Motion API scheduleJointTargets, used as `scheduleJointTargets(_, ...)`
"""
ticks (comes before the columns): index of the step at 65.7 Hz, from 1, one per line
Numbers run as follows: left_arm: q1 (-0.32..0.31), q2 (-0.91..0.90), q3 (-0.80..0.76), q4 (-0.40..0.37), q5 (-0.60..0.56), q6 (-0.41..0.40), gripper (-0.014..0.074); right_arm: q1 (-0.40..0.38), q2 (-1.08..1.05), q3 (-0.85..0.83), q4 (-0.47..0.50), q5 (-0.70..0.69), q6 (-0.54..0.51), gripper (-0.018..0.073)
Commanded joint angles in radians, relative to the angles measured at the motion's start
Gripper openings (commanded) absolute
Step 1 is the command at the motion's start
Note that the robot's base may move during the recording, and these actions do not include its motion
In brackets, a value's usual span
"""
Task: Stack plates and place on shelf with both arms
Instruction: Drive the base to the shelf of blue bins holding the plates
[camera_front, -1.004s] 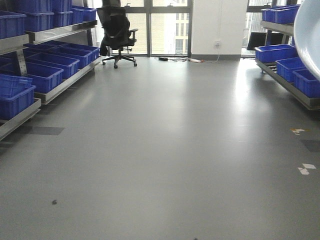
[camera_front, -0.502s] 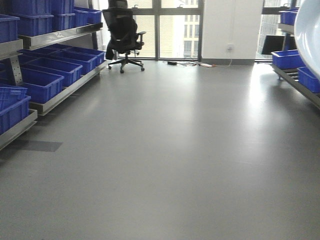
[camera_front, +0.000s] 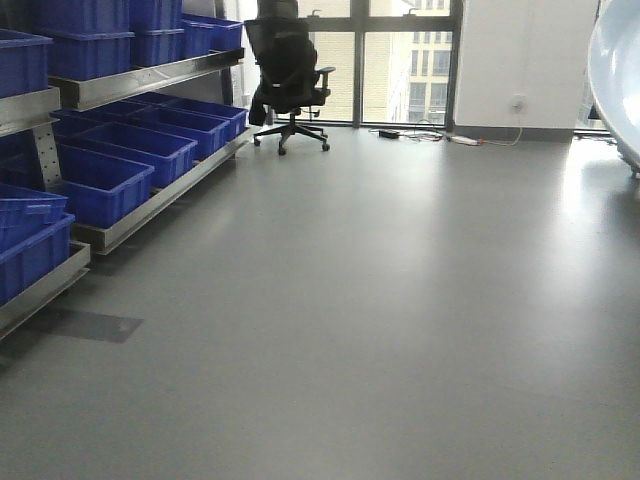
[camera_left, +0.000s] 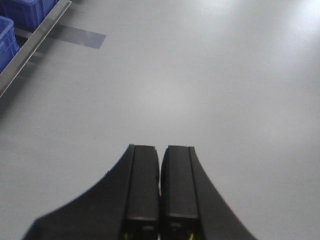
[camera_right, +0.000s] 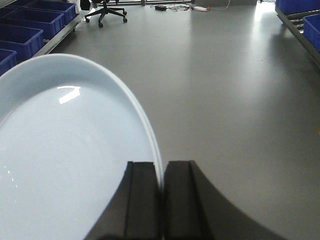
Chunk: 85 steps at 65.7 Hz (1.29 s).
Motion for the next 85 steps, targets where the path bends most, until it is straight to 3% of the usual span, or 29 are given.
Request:
scheduleJointTargets(1, 0.001, -0.003, -0.029, 0.001, -0.075, -0.009, 0.0082, -0.008, 0.002, -0.030, -0.005, -0.103, -0.002, 0.0057)
scheduleJointTargets(85, 0.001, -0.003, -0.029, 0.001, -0.075, -0.009, 0.0082, -0.008, 0.002, -0.030, -0.005, -0.098, -0.002, 0.0057)
